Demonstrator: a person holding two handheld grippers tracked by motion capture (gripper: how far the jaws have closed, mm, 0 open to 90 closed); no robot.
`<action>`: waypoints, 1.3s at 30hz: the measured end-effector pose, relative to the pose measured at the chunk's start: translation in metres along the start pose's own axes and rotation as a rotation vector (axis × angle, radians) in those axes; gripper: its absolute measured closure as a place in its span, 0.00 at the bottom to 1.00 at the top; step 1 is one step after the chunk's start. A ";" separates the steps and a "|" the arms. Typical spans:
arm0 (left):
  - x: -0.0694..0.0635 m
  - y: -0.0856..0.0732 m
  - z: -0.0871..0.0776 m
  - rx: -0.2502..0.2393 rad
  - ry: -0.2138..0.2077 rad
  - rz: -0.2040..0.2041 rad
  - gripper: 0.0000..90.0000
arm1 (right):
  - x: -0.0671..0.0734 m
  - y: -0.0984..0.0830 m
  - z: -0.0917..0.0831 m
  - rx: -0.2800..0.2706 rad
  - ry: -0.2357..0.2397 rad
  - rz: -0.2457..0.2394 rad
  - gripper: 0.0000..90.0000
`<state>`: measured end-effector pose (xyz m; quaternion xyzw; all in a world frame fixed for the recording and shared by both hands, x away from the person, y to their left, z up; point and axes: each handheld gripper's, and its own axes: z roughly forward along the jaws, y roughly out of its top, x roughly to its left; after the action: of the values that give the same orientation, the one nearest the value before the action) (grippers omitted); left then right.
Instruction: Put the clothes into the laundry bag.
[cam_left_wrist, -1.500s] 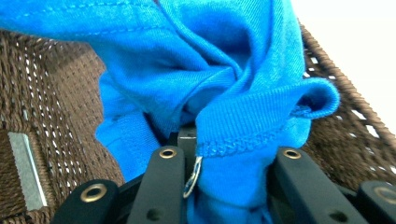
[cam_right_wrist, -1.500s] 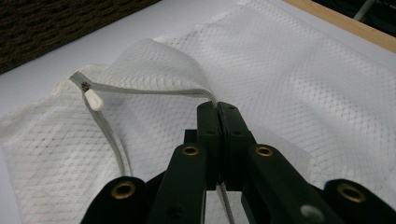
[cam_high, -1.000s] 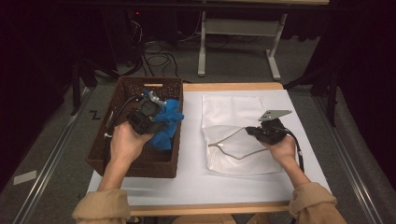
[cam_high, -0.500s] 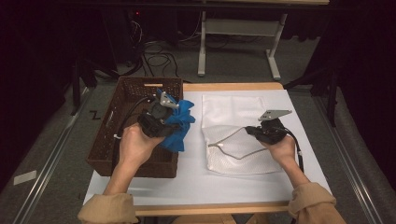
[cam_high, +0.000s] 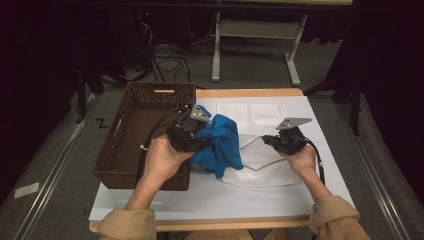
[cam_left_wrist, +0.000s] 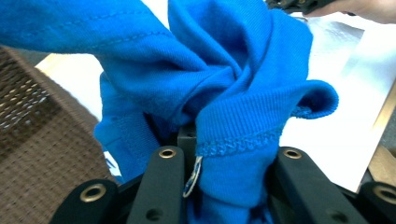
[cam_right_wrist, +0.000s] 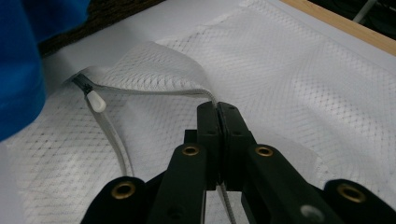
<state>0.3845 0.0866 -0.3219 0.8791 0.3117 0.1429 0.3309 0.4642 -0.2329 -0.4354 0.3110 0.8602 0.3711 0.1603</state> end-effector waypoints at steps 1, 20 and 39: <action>-0.002 0.000 0.003 -0.001 -0.006 0.002 0.81 | 0.000 0.000 -0.001 -0.001 -0.004 0.000 0.99; -0.022 0.000 0.021 -0.003 -0.063 0.038 0.81 | 0.003 0.002 0.002 0.007 0.001 -0.001 0.99; -0.044 0.005 0.047 0.017 -0.107 0.087 0.80 | 0.003 0.003 0.003 0.002 -0.002 -0.003 0.99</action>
<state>0.3749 0.0324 -0.3552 0.9010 0.2565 0.1071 0.3330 0.4644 -0.2274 -0.4353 0.3102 0.8608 0.3698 0.1615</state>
